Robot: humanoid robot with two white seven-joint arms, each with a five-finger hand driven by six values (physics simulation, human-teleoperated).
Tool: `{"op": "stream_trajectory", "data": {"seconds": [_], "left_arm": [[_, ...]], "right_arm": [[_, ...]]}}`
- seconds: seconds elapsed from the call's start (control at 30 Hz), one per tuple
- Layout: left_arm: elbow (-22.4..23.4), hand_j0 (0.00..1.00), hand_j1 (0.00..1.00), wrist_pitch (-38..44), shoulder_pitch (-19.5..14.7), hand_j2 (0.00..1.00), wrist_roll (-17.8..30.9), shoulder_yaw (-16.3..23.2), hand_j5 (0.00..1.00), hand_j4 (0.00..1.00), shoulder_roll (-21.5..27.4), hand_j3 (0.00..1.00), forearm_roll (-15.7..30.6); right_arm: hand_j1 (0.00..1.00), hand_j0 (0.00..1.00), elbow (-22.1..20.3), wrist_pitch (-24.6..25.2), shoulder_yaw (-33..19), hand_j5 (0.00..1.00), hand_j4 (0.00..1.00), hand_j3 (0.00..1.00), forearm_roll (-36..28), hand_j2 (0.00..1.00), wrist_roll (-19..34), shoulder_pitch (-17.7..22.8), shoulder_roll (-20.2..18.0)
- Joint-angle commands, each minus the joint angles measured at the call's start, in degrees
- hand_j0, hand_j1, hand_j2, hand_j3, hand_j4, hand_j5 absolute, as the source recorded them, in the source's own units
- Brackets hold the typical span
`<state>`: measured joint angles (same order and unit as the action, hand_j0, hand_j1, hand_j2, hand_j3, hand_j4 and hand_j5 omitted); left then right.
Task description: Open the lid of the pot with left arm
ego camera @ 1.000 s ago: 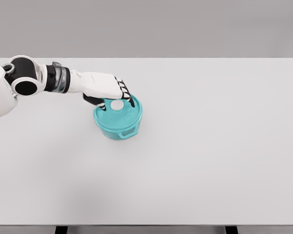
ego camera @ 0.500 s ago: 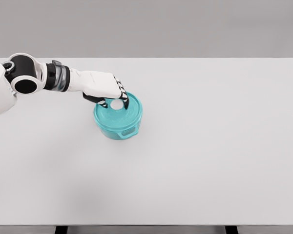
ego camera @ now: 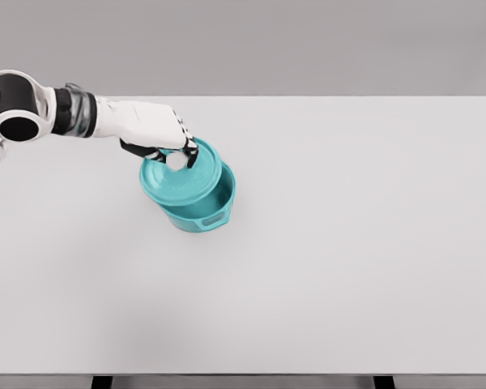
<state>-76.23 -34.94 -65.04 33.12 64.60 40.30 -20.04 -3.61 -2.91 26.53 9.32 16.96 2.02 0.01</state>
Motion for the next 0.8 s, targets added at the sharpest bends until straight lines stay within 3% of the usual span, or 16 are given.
{"op": "stream_trajectory", "data": {"seconds": [0.0, 0.27, 0.5, 0.53, 0.6, 0.77], "left_arm": [[-0.1, 0.46, 0.46, -0.1, 0.0, 0.46, -0.1, 0.2, 0.46, 0.46, 2.9, 0.46, 0.3], [-0.2, 0.46, 0.46, -0.1, -0.6, 0.46, 0.4, 2.3, 0.46, 0.46, 10.5, 0.46, -1.7], [0.1, 0.49, 0.49, -0.1, -0.5, 0.49, 0.7, 3.2, 0.49, 0.49, 12.3, 0.49, -3.9], [0.1, 0.52, 0.52, -0.1, -0.5, 0.52, 0.7, 3.3, 0.52, 0.52, 12.3, 0.52, -3.9], [0.2, 1.0, 1.0, -0.1, -0.4, 1.0, 0.6, 3.3, 1.0, 1.0, 12.2, 1.0, -3.8], [1.4, 1.0, 1.0, -0.1, -0.1, 1.0, 0.6, 3.3, 1.0, 1.0, 12.3, 1.0, -3.7]], "right_arm": [[1.0, 1.0, 0.0, 0.0, 0.0, 1.0, 1.0, 1.0, 0.0, 1.0, 0.0, 0.0, 0.0], [1.0, 1.0, 0.0, 0.0, 0.0, 1.0, 1.0, 1.0, 0.0, 1.0, 0.0, 0.0, 0.0], [1.0, 1.0, 0.0, 0.0, 0.0, 1.0, 1.0, 1.0, 0.0, 1.0, 0.0, 0.0, 0.0], [1.0, 1.0, 0.0, 0.0, 0.0, 1.0, 1.0, 1.0, 0.0, 1.0, 0.1, 0.1, 0.0], [1.0, 1.0, 0.0, 0.0, 0.0, 1.0, 1.0, 1.0, 0.0, 1.0, 0.0, 0.0, 0.0], [1.0, 1.0, 0.0, 0.0, 0.0, 1.0, 1.0, 1.0, 0.0, 1.0, 0.1, 0.0, 0.0]]}}
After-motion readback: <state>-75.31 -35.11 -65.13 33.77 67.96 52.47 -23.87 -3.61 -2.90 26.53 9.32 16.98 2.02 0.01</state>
